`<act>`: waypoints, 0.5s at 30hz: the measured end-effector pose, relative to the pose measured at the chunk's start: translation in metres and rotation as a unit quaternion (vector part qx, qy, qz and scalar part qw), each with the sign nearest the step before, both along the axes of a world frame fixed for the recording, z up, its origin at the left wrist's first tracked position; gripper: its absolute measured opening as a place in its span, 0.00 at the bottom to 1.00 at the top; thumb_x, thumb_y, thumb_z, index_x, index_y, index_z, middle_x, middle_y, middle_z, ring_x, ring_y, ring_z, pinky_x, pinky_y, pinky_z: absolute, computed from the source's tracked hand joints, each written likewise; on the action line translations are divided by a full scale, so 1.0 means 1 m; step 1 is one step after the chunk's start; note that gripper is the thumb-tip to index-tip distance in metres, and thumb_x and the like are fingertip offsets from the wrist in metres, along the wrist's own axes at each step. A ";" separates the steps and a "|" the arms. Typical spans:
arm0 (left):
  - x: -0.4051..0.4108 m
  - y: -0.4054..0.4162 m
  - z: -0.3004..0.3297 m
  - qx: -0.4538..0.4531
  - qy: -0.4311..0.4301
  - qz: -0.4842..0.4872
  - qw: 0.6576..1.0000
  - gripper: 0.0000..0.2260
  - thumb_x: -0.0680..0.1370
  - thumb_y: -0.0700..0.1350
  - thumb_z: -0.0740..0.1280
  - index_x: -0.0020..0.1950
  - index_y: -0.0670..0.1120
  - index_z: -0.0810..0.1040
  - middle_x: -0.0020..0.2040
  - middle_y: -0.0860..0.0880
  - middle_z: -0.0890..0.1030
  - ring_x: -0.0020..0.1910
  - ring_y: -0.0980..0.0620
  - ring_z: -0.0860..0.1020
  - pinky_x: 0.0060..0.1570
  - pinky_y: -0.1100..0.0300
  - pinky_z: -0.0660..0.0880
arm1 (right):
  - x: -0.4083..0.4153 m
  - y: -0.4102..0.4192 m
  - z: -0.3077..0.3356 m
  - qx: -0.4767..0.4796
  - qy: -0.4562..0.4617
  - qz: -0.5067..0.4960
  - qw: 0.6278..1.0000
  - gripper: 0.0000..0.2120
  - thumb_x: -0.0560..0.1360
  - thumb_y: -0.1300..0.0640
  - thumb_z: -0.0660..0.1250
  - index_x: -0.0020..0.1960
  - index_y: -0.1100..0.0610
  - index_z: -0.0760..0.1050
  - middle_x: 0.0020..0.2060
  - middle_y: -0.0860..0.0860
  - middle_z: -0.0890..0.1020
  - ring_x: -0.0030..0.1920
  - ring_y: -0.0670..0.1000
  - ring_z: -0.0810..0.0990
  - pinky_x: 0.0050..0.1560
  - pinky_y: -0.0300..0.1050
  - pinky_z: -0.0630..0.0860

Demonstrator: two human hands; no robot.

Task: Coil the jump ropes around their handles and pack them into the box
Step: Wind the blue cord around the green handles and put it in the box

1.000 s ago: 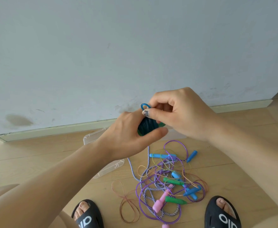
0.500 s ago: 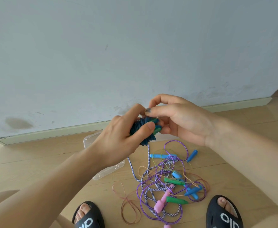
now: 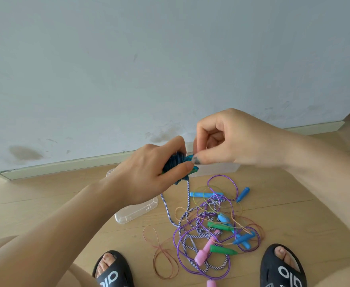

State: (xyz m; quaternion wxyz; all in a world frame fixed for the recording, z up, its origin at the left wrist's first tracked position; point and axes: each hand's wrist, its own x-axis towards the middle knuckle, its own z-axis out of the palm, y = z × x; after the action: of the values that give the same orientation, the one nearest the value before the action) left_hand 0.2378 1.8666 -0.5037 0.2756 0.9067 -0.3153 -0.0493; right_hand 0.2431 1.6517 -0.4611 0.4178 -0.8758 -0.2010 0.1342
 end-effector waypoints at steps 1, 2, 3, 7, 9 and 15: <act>0.002 0.001 -0.001 0.011 -0.005 -0.002 1.000 0.11 0.77 0.63 0.56 0.47 0.57 0.65 0.30 0.53 0.77 0.29 0.51 0.71 0.29 0.57 0.69 | -0.002 0.001 -0.001 -0.050 -0.059 0.004 0.997 0.07 0.68 0.61 0.75 0.37 0.54 0.78 0.30 0.46 0.80 0.29 0.42 0.74 0.35 0.37 0.70; 0.003 0.001 -0.002 0.019 -0.008 -0.005 1.000 0.11 0.77 0.63 0.56 0.48 0.57 0.65 0.31 0.54 0.78 0.30 0.51 0.72 0.30 0.57 0.70 | -0.005 0.004 -0.002 -0.090 -0.118 0.013 0.989 0.07 0.67 0.62 0.74 0.37 0.54 0.77 0.28 0.44 0.78 0.30 0.42 0.75 0.32 0.34 0.68; 0.004 0.001 -0.002 0.026 -0.010 -0.009 1.000 0.12 0.77 0.63 0.56 0.49 0.56 0.66 0.32 0.55 0.79 0.30 0.52 0.73 0.31 0.55 0.71 | -0.008 0.007 -0.004 -0.111 -0.162 0.026 0.980 0.08 0.67 0.64 0.72 0.37 0.53 0.76 0.27 0.44 0.77 0.31 0.43 0.76 0.32 0.34 0.69; 0.007 0.001 -0.003 0.025 0.000 -0.017 1.000 0.13 0.78 0.62 0.58 0.51 0.54 0.68 0.34 0.59 0.80 0.30 0.55 0.74 0.31 0.57 0.71 | -0.012 0.008 -0.006 -0.106 -0.177 0.065 0.976 0.11 0.69 0.66 0.68 0.46 0.51 0.77 0.34 0.45 0.80 0.36 0.45 0.80 0.37 0.39 0.75; 0.008 0.002 -0.004 0.018 0.002 -0.026 0.999 0.13 0.79 0.62 0.59 0.51 0.54 0.67 0.37 0.58 0.82 0.31 0.54 0.76 0.33 0.55 0.73 | -0.012 0.007 -0.006 -0.112 -0.173 0.066 0.976 0.09 0.71 0.63 0.68 0.47 0.50 0.79 0.35 0.44 0.81 0.37 0.45 0.81 0.39 0.41 0.76; 0.008 0.000 -0.005 0.036 -0.021 -0.039 0.998 0.13 0.78 0.59 0.63 0.53 0.51 0.70 0.30 0.52 0.73 0.30 0.51 0.72 0.29 0.54 0.70 | -0.015 0.005 -0.001 -0.114 -0.097 0.060 0.987 0.05 0.72 0.60 0.69 0.42 0.50 0.77 0.35 0.40 0.80 0.39 0.38 0.80 0.39 0.34 0.73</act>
State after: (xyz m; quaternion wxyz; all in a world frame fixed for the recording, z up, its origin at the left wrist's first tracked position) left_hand 0.2461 1.8663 -0.5085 0.2338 0.9039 -0.3544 -0.0520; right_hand 0.2278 1.6568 -0.4618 0.2849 -0.9129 -0.2763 0.0951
